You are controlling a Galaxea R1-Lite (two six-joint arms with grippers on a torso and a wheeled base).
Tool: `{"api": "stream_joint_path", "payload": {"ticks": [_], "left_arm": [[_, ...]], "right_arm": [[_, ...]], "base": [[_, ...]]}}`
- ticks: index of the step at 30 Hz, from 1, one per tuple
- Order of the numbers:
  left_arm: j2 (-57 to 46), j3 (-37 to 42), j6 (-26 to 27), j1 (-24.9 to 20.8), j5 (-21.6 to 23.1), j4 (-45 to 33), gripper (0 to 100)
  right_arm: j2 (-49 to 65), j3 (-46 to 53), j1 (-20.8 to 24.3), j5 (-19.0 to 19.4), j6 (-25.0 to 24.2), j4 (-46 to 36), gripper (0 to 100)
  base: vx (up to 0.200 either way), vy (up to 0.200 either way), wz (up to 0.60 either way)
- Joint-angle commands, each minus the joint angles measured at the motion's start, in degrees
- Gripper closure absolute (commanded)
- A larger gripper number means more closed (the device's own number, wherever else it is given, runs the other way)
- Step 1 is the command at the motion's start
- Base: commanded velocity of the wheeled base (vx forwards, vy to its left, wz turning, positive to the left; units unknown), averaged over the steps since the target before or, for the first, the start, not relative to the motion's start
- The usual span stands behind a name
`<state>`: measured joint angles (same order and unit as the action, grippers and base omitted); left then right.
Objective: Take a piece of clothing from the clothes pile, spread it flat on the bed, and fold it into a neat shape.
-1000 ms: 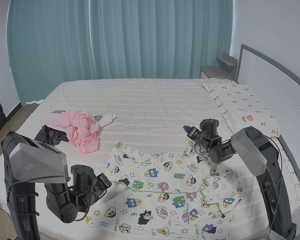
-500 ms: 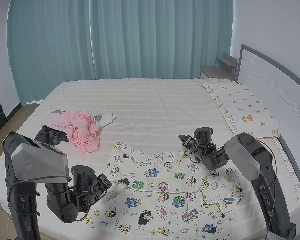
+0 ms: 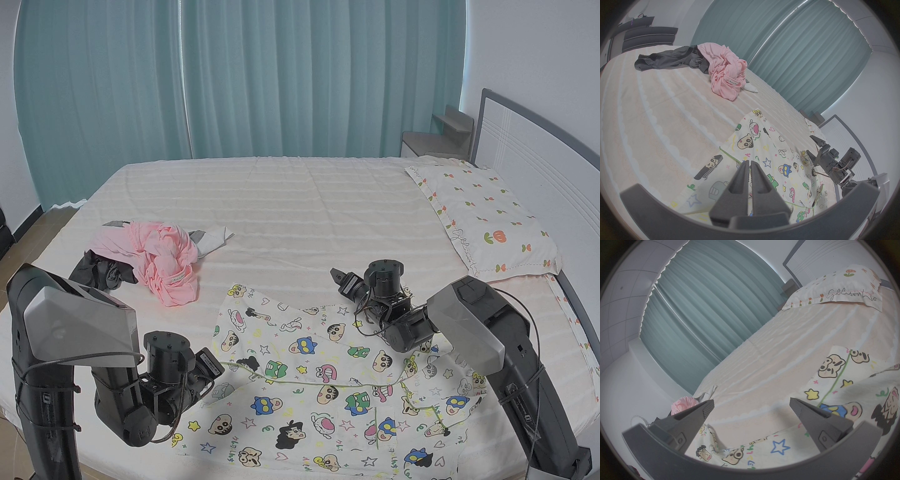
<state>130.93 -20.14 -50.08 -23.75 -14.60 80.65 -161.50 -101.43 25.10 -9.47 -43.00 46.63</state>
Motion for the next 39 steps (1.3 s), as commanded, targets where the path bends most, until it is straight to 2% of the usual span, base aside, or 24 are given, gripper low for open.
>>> {"api": "stream_joint_path", "payload": {"ticks": [1, 6, 11, 14, 18, 22, 26, 29, 30, 32, 39], "left_arm": [[0.03, 0.01, -0.02, 0.02, -0.07, 0.03, 100], [0.03, 0.01, -0.02, 0.02, -0.07, 0.03, 100], [0.12, 0.01, -0.02, 0.02, -0.07, 0.03, 100], [0.12, 0.01, -0.02, 0.02, 0.01, 0.03, 100], [0.12, 0.01, -0.02, 0.02, -0.07, 0.03, 100], [0.12, 0.1, -0.02, 0.1, -0.07, 0.03, 100], [0.12, 0.1, -0.02, 0.19, -0.16, 0.03, 100], [0.21, 0.1, -0.02, 0.19, -0.16, 0.03, 100], [0.29, 0.01, -0.02, 0.1, -0.16, 0.03, 100], [0.47, 0.01, -0.02, 0.1, -0.16, 0.03, 100], [0.47, 0.1, -0.02, 0.19, -0.25, 0.03, 100]], "right_arm": [[0.49, 0.0, 1.09, -0.37, 0.19, 0.66, 0], [1.45, 0.26, 1.44, -0.55, 1.07, 1.01, 0], [4.18, 0.26, -2.16, -0.55, 1.25, 0.74, 0], [4.88, 0.35, -6.47, -0.37, 1.6, -0.22, 0], [4.26, 0.18, -11.04, 0.95, 1.69, -4.27, 0], [3.03, 0.26, -13.5, 2.53, 2.39, -6.64, 0], [1.54, -0.09, -15.17, 4.2, 6.26, -8.48, 0], [1.1, -0.26, -15.61, 4.9, 7.14, -8.75, 0], [1.1, -0.18, -15.87, 6.92, 8.1, -9.45, 0], [1.28, -0.26, -15.87, 7.98, 8.63, -11.38, 0], [-0.31, -3.25, -16.4, 8.24, 12.76, -15.6, 0]], "base": [[0.0, 0.0, 0.0], [0.0, 0.0, 0.0], [0.0, 0.0, 0.0], [0.0, 0.0, 0.0], [0.0, 0.0, 0.0], [0.0, 0.0, 0.0], [0.0, 0.0, 0.0], [0.0, 0.0, 0.0], [0.0, 0.0, 0.0], [0.0, 0.0, 0.0], [0.0, 0.0, 0.0]]}}
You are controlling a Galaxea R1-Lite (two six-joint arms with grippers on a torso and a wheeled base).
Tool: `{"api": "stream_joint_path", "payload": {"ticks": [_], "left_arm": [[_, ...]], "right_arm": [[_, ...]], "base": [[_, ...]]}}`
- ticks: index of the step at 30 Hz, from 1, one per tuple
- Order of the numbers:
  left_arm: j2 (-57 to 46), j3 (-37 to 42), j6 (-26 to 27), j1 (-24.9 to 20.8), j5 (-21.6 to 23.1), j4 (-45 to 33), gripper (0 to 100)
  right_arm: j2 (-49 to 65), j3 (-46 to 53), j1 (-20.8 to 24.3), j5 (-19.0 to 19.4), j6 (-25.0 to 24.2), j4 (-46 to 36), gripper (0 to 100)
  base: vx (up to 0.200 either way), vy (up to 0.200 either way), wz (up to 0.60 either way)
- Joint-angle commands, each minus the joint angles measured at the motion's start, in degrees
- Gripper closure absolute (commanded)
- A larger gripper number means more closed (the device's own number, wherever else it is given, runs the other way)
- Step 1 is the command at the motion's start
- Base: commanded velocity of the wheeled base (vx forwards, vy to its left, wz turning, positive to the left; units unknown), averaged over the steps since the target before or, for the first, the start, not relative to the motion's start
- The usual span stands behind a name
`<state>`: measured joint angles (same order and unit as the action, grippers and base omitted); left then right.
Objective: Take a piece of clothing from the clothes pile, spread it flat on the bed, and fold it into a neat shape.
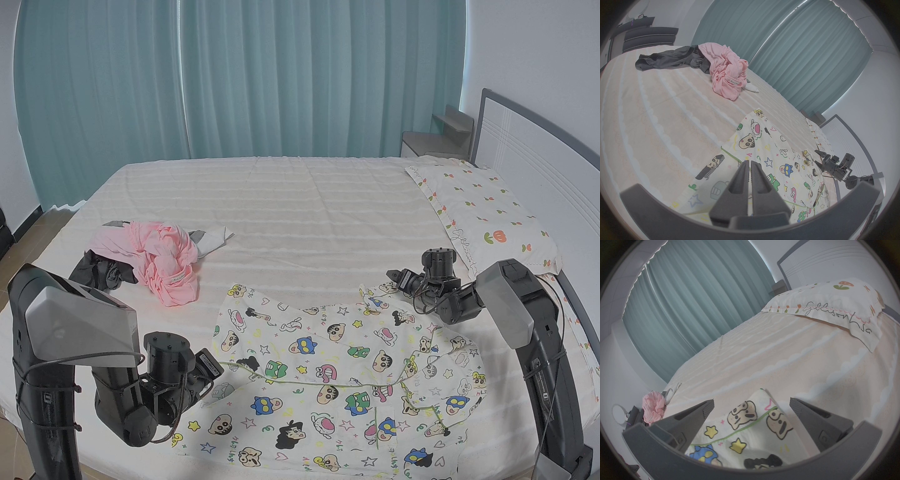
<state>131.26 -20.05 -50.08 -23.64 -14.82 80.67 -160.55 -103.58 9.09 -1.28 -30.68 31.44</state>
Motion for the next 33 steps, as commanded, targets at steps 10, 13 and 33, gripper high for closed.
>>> {"api": "stream_joint_path", "payload": {"ticks": [10, 13, 33], "left_arm": [[0.23, -0.07, -0.02, 0.08, -0.03, 0.02, 100], [0.23, -0.07, -0.02, 0.08, -0.03, 0.02, 100], [0.32, -0.07, -0.02, 0.08, 0.06, 0.02, 100]], "right_arm": [[-2.05, -1.18, 0.4, 1.02, 2.3, -2.44, 0], [-2.22, -1.71, 0.75, 1.37, 2.91, -3.31, 0], [-2.4, -5.14, -1.45, 0.66, 2.03, -0.68, 100]], "base": [[0.0, 0.0, 0.0], [0.0, 0.0, 0.0], [0.0, 0.0, 0.0]]}}
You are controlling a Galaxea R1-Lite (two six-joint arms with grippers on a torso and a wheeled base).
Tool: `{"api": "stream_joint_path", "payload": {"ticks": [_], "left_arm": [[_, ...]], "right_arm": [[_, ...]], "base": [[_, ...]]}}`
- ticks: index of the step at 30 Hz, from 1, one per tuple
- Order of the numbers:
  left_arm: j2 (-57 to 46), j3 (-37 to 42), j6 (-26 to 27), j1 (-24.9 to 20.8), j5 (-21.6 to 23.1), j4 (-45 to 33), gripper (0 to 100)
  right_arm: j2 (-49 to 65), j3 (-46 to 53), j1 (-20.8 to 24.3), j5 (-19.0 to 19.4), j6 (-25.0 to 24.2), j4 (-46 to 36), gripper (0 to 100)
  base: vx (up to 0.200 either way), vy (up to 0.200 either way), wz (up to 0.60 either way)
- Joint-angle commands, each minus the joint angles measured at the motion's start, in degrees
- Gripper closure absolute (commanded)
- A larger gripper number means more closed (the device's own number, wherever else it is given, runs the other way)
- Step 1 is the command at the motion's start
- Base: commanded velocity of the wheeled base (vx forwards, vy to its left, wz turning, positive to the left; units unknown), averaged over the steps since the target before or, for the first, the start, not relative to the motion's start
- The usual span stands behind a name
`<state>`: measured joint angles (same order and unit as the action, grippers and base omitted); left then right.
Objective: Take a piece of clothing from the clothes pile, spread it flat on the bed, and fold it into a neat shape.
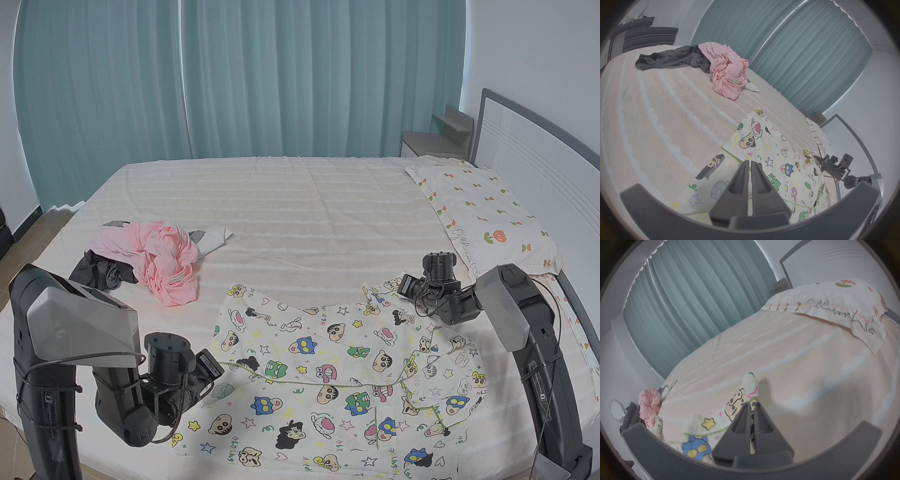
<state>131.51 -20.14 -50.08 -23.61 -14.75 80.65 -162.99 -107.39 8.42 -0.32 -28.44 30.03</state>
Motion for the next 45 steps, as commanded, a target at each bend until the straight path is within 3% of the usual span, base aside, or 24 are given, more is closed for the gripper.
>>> {"api": "stream_joint_path", "payload": {"ticks": [1, 10, 23, 24, 33, 37, 41, 45], "left_arm": [[0.06, 0.01, -0.02, 0.06, -0.02, 0.03, 100], [0.06, 0.01, -0.02, -0.03, -0.1, 0.03, 100], [0.06, 0.01, -0.02, -0.03, -0.1, 0.03, 100], [0.06, 0.01, -0.02, -0.03, -0.02, 0.03, 100], [0.06, 0.01, -0.02, 0.06, 0.16, 0.03, 100], [-0.03, 0.01, -0.02, 0.06, 0.42, 0.03, 100], [-0.38, 0.01, -0.11, 0.06, 0.6, 0.03, 100], [-0.64, 0.01, -0.11, 0.06, 0.42, 0.82, 100]], "right_arm": [[-0.05, -2.04, -0.87, -0.74, -0.48, 1.44, 100], [-3.65, -7.2, -1.92, -5.57, -2.06, 2.14, 100], [-5.23, -7.2, -2.01, -7.86, -1.97, 1.09, 100], [-4.97, -7.2, -2.1, -7.86, -1.97, 1.09, 0], [1.45, -5.99, -2.8, -8.74, -0.39, 1.18, 0], [4.96, 2.62, -3.77, -8.56, 3.92, 3.81, 0], [9.09, 11.85, -4.03, -8.47, 4.27, 8.03, 0], [17.79, 29.08, -4.12, -7.24, 4.18, 17.17, 0]], "base": [[0.0, 0.0, 0.0], [0.0, 0.0, 0.0], [0.0, 0.0, 0.0], [0.0, 0.0, 0.0], [0.0, 0.0, 0.0], [0.0, 0.0, 0.0], [0.0, 0.0, 0.0], [0.0, 0.0, 0.0]]}}
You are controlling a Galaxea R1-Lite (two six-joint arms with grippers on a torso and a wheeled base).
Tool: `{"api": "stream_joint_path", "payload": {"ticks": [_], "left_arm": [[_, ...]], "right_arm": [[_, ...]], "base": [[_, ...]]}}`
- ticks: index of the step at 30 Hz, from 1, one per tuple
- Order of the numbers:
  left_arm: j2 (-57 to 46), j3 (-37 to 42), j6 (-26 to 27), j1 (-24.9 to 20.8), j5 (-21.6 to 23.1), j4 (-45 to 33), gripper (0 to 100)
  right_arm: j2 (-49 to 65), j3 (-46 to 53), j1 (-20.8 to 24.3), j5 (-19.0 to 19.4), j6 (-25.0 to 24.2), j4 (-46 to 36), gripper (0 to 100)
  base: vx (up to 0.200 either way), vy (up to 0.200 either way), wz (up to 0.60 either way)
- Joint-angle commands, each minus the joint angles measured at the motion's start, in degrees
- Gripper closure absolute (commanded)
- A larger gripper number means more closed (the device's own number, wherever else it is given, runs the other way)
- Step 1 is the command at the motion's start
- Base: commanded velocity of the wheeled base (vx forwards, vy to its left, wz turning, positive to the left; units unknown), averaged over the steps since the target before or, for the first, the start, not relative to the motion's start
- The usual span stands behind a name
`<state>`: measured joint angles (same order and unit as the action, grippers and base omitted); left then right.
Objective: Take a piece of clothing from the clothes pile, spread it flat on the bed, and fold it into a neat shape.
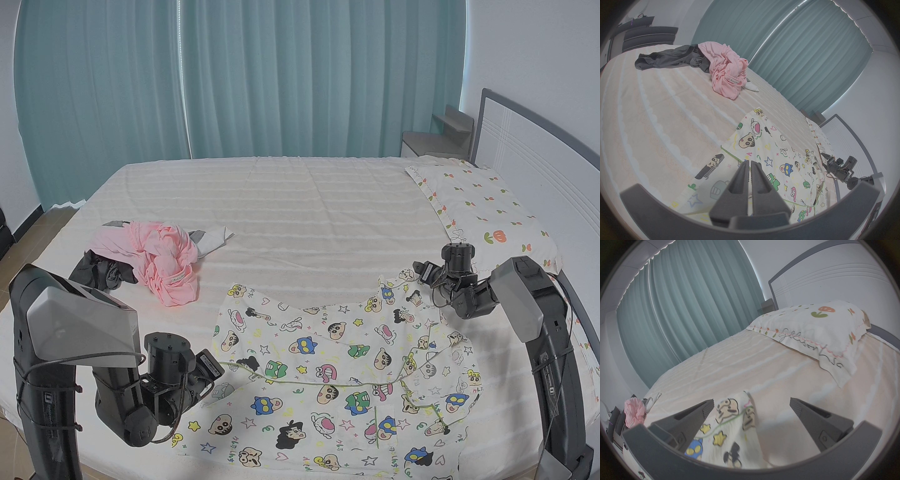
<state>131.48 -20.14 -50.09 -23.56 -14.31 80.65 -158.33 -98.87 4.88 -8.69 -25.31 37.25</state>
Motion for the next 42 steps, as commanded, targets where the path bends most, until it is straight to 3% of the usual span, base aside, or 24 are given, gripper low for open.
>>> {"api": "stream_joint_path", "payload": {"ticks": [1, 5, 10, 13, 14, 15, 18, 24, 28, 32, 36, 42], "left_arm": [[-0.61, 0.28, -0.09, 0.1, 0.07, 2.4, 100], [-0.61, 1.77, -0.01, 0.1, 0.07, 8.2, 100], [-1.49, 2.03, 1.31, 0.1, -0.1, 9.26, 100], [-2.36, 2.21, 1.66, 0.1, 0.16, 9.26, 100], [-4.74, 2.21, 2.01, 0.27, 0.95, 8.91, 100], [-5.0, 2.12, 2.01, 0.36, 1.22, 8.82, 100], [-7.81, 1.68, 2.19, 2.38, 6.49, 5.74, 100], [-11.42, -4.91, 1.84, 7.22, 11.15, -10.16, 100], [-12.21, -12.12, -0.53, 10.21, 13.7, -24.05, 100], [-13.26, -20.82, -6.6, 12.05, 19.76, -41.89, 100], [-12.65, -24.25, -9.94, 11.44, 23.54, -46.99, 100], [-6.32, -25.83, -9.41, 9.41, 22.22, -42.95, 100]], "right_arm": [[15.77, 25.48, -0.57, 1.66, 0.87, 12.58, 0], [26.06, 41.91, 0.22, 3.42, 0.43, 20.75, 0], [36.25, 62.22, 2.51, 5.44, -0.44, 30.42, 0], [36.95, 65.56, 2.95, 5.7, -1.15, 32.53, 0], [37.66, 75.66, 5.06, 6.41, -5.72, 41.58, 0], [37.57, 76.63, 5.32, 6.41, -6.25, 42.55, 0], [36.08, 86.3, 7.87, 7.55, -14.07, 52.75, 0], [36.34, 92.27, 10.59, 15.02, -22.33, 52.75, 0], [37.57, 95.0, 11.38, 17.39, -22.94, 52.75, 0], [38.71, 95.53, 11.03, 17.92, -23.03, 52.75, 0], [39.24, 95.79, 11.21, 17.92, -22.94, 52.75, 0], [39.77, 96.14, 11.3, 17.92, -22.94, 52.75, 0]], "base": [[0.0, 0.0, 0.0], [0.0, 0.0, 0.0], [0.0, 0.0, 0.0], [0.0, 0.0, 0.0], [0.0, 0.0, 0.0], [0.0, 0.0, 0.0], [0.0, 0.0, 0.0], [0.0, 0.0, 0.0], [0.0, 0.0, 0.0], [0.0, 0.0, 0.0], [0.0, 0.0, 0.0], [0.0, 0.0, 0.0]]}}
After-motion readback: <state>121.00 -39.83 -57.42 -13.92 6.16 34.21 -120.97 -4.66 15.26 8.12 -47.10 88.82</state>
